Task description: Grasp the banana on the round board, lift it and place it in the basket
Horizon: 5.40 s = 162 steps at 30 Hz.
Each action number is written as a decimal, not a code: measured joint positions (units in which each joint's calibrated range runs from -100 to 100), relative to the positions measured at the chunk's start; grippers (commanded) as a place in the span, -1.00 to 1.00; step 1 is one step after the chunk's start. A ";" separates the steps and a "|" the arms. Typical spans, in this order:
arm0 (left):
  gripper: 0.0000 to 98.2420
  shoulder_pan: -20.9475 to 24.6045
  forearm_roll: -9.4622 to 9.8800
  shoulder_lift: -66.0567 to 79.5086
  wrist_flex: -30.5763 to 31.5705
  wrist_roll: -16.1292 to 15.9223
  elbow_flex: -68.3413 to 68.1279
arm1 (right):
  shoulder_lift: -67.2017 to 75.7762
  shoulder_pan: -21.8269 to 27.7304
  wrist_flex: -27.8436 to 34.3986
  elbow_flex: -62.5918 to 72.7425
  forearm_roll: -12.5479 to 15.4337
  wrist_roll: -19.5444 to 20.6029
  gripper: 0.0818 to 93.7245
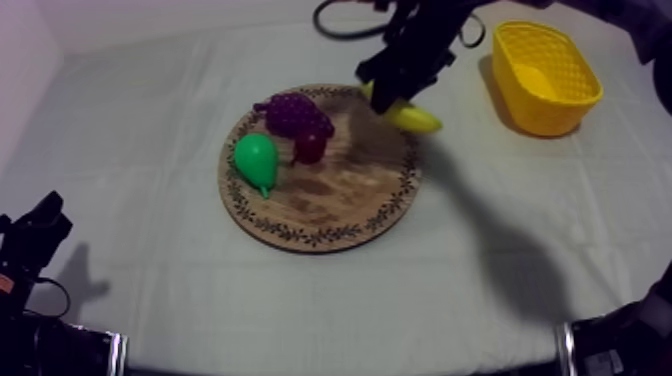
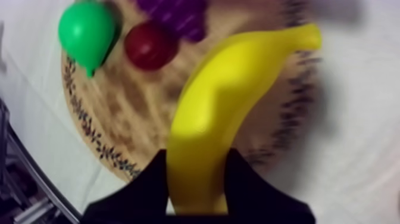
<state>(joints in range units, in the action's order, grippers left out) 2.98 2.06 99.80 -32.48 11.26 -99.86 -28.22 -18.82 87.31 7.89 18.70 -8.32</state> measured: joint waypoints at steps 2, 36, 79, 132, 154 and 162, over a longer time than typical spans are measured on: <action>-1.00 0.00 0.00 0.00 0.00 0.00 0.00 | 0.17 1.78 1.13 3.11 0.00 0.18 -0.58; -1.00 0.00 0.00 0.00 0.00 0.00 0.00 | -4.31 26.30 -0.23 12.48 -5.41 -1.52 -0.57; -1.00 0.00 0.00 0.00 0.00 0.00 0.00 | 17.96 26.88 -47.79 -26.91 -13.12 6.58 -0.99; -1.00 0.00 0.00 0.00 0.00 0.00 0.00 | 123.94 24.15 -48.26 -107.45 -17.67 2.54 -0.99; -1.00 0.00 0.00 0.00 0.00 0.00 0.00 | 123.94 24.15 -48.57 -107.51 -17.61 -2.66 -0.99; -1.00 0.00 0.00 0.00 0.00 0.00 0.00 | 123.94 24.15 -48.57 -107.51 -17.61 -2.66 -0.99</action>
<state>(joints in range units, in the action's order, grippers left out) 2.98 2.06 99.80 -32.48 11.26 -99.86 95.72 5.32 38.74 -99.62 1.09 -10.98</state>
